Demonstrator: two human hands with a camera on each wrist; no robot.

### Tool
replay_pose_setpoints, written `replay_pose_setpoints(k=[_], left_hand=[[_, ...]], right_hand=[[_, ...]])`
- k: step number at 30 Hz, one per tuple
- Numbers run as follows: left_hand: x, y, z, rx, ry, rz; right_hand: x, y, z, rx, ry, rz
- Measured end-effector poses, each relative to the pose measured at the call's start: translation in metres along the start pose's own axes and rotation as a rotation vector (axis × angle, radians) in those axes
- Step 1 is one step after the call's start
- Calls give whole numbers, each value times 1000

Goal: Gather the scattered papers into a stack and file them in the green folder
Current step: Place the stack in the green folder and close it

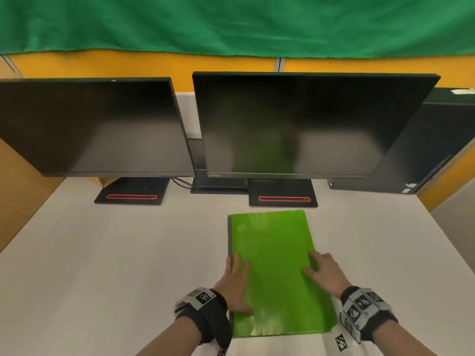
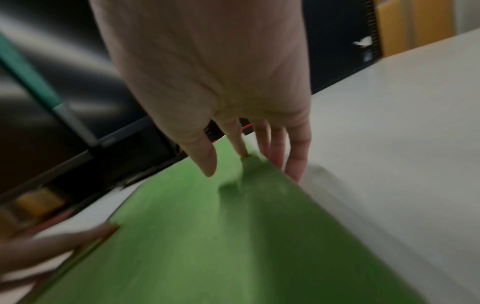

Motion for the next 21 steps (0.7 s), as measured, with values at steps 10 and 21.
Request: replay_pose_setpoints(k=[10,21], left_hand=[[-2,26,-3,-100,-30,-207],[-25,210,10,-330,17,-487]], right_hand=[[31,-7,-43,497,26,-70],[61,131,67,276,225,-572]])
Point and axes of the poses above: each hand's wrist, its own x-axis away from the middle knuckle, its own z-axis out of the back of the hand, y = z × x, the point moved 7 cm from there along -x, towards the middle knuckle, and after that the axes turned 13 degrees about z, right-handed, at the moved point
